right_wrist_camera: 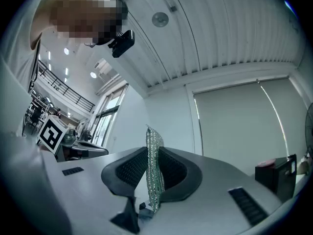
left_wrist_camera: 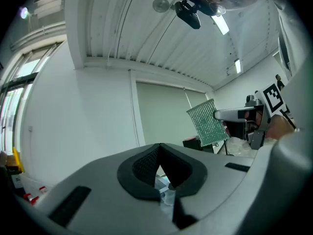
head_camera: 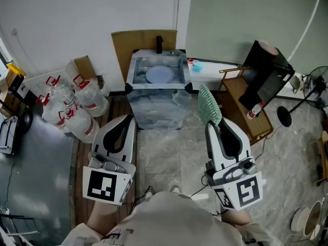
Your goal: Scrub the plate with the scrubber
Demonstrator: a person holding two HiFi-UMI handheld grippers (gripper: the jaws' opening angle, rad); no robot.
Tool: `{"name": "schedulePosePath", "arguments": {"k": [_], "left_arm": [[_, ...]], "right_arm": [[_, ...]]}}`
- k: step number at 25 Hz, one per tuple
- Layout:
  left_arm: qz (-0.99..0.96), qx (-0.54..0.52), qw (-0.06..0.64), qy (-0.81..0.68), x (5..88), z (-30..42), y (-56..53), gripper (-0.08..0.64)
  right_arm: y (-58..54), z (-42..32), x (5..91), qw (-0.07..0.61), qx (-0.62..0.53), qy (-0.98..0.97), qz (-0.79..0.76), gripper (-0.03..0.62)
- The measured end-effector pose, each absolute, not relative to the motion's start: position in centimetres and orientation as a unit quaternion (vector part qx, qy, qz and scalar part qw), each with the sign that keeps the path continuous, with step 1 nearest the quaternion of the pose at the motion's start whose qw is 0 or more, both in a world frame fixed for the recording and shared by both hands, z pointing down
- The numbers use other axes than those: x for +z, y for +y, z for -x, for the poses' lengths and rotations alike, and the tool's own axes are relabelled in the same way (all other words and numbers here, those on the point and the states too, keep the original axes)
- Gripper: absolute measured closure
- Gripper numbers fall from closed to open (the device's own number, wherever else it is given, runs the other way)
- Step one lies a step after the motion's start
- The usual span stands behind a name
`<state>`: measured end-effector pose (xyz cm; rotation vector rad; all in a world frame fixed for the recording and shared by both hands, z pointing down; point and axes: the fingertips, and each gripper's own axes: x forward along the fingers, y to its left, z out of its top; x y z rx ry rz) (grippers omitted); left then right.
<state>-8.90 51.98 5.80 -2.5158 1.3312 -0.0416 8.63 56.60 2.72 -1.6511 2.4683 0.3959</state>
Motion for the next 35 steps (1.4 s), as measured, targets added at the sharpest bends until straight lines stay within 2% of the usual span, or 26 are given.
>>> {"name": "schedulePosePath", "arguments": {"k": [9, 18, 25, 29, 35], "left_arm": [[0.879, -0.03, 0.1, 0.466, 6.9, 5.2, 52.2, 0.545], [0.866, -0.041, 0.113, 0.485, 8.2, 2.6, 52.5, 0.545], [0.86, -0.066, 0.094, 0.498, 9.7, 1.0, 52.8, 0.545], [0.861, -0.062, 0.097, 0.496, 10.8, 0.6, 51.8, 0.545], [0.864, -0.061, 0.092, 0.491, 12.4, 0.1, 47.9, 0.543]], "right_arm": [[56.3, -11.9, 3.7, 0.082, 0.109, 0.827, 0.545, 0.489], [55.8, -15.2, 5.1, 0.073, 0.1, 0.84, 0.528, 0.489], [55.0, -17.2, 6.9, 0.066, 0.081, 0.849, 0.519, 0.489], [53.2, -17.5, 9.0, 0.036, 0.067, 0.85, 0.522, 0.489], [49.4, -17.8, 10.7, 0.037, 0.055, 0.851, 0.521, 0.489]]}}
